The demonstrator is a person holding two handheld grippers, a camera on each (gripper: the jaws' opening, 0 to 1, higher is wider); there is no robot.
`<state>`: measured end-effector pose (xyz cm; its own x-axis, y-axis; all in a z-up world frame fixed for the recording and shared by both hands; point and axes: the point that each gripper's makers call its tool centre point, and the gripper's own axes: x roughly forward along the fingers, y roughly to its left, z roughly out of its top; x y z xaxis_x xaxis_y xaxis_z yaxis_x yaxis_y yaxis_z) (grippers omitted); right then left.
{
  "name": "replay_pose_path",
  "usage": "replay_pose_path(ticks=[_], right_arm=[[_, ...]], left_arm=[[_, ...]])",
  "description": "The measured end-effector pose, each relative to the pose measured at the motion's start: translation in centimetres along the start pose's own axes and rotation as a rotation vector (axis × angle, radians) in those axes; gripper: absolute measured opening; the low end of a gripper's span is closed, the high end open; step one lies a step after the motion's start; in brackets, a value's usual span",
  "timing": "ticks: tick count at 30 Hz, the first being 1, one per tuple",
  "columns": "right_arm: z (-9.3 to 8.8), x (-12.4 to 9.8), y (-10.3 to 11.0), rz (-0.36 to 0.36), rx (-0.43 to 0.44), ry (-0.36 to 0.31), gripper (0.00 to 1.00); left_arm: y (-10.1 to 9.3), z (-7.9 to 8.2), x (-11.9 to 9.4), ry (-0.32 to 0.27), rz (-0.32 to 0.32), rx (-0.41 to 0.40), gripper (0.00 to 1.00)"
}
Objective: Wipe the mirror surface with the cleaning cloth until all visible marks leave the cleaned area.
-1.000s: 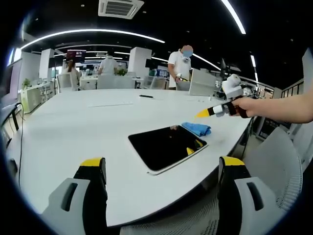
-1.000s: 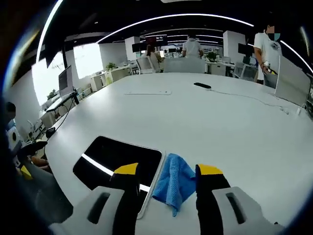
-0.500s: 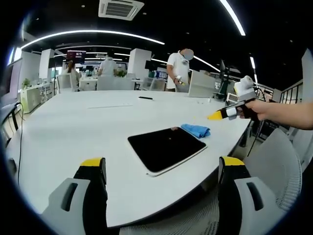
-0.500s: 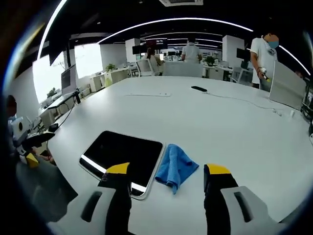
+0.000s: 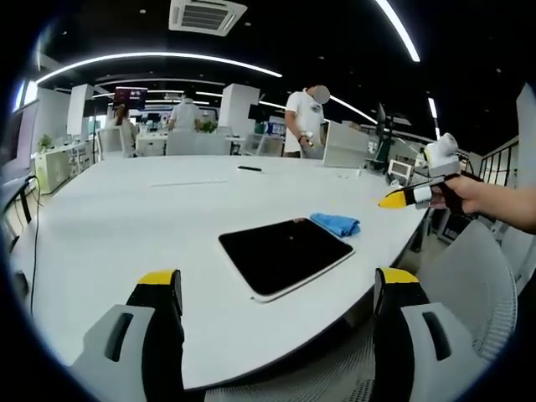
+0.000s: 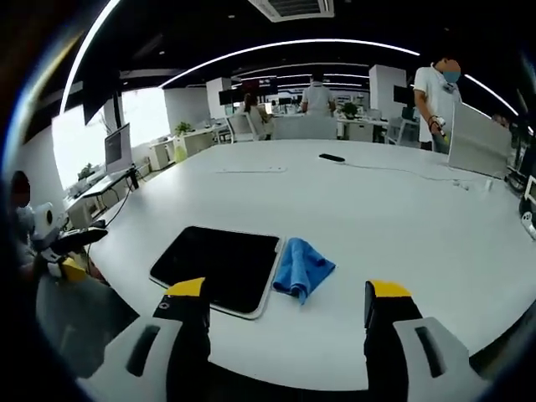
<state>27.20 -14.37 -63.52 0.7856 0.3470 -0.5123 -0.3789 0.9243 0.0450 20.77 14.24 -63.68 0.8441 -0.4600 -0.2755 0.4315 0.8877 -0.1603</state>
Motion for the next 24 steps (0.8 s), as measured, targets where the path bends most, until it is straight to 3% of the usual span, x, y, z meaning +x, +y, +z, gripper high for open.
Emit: replay_pose_path(ticks=[5,7,10,24], right_arm=[[-1.3,-0.9,0.2,-0.011,0.017,-0.008,0.77],[-0.8,-1.1,-0.3,-0.038,-0.017,-0.013,0.76],[0.2,-1.4,-0.1,-0.033,-0.001,-0.051,0.77],[0.1,-1.9,-0.4,-0.042,0.011,-0.075,0.79]], left_arm=[[-0.1,0.0,0.0,-0.002,-0.002,0.001,0.94],[-0.1,0.0,-0.1,-0.006,-0.001,0.001,0.93],[0.0,0.0,0.0,-0.004,0.0,-0.002,0.94],[-0.1,0.1,-0.1,-0.011,-0.003,-0.002,0.94]])
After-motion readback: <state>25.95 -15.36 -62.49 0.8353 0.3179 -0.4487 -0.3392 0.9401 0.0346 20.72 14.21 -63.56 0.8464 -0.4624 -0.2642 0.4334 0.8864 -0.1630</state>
